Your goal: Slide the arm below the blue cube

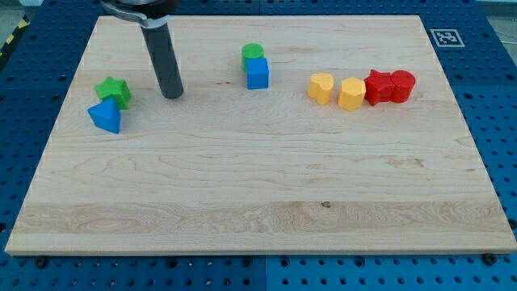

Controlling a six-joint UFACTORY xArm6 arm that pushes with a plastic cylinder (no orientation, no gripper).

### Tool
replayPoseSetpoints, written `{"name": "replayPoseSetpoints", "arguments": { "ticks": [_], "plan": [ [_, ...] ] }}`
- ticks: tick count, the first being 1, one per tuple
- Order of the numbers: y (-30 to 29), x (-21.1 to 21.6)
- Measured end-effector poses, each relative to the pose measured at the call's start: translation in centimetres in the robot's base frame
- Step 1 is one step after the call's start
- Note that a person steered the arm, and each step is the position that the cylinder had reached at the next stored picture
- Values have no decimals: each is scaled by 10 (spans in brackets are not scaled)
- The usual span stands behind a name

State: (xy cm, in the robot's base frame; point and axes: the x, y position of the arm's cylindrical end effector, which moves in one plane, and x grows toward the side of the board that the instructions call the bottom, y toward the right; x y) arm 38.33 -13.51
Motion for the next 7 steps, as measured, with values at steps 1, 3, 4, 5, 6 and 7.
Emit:
{"name": "replayPoseSetpoints", "arguments": {
  "ticks": [1, 3, 4, 5, 6, 7],
  "plan": [
    [1, 0],
    [7, 20],
    [17, 40],
    [43, 57],
    [47, 57],
    [59, 59]
  ]
}}
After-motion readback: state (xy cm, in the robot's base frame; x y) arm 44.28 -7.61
